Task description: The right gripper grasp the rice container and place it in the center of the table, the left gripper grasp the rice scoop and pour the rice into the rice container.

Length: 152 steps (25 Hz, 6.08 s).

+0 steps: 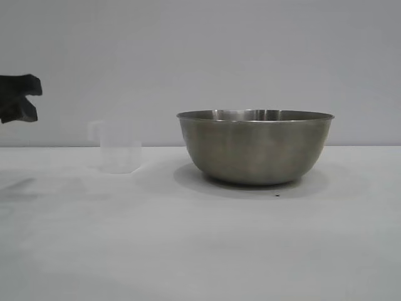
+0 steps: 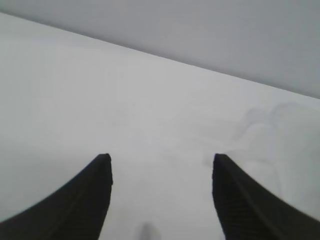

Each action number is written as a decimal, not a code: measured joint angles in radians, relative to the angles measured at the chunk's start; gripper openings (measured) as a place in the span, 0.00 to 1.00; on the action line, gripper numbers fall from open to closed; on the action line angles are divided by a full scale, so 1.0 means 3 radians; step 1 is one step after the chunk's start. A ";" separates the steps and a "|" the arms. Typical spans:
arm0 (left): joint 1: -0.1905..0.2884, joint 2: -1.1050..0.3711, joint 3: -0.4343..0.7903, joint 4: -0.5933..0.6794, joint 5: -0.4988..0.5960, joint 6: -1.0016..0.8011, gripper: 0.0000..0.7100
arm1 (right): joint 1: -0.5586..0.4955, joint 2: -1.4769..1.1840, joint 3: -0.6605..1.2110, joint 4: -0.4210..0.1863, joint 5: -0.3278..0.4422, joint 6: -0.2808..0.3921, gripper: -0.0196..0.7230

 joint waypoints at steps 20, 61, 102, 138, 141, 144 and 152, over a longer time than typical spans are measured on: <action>0.0080 -0.3104 0.0053 0.0314 0.2538 0.0874 0.54 | 0.0000 0.0000 0.0000 0.0000 0.0000 0.0000 0.10; 0.0080 -0.6430 0.0066 -0.0215 0.7213 0.1436 0.54 | 0.0000 0.0000 0.0000 0.0000 0.0000 0.0000 0.10; 0.0080 -0.6460 0.0156 0.0048 0.7510 0.1023 0.54 | 0.0000 0.0000 0.0000 0.0000 0.0000 0.0000 0.10; 0.0507 -0.6460 0.0156 0.0048 0.7510 0.1023 0.54 | -0.0370 0.0000 0.0000 0.0000 0.0000 0.0000 0.10; 0.0532 -0.6460 0.0156 0.0048 0.7510 0.1023 0.54 | -0.0370 0.0000 0.0000 0.0000 0.0000 0.0000 0.10; 0.0532 -0.6460 0.0156 0.0048 0.7510 0.1023 0.54 | -0.0370 0.0000 0.0000 0.0000 0.0000 0.0000 0.10; 0.0532 -0.6460 0.0156 0.0048 0.7510 0.1023 0.54 | -0.0370 0.0000 0.0000 0.0000 0.0000 0.0000 0.10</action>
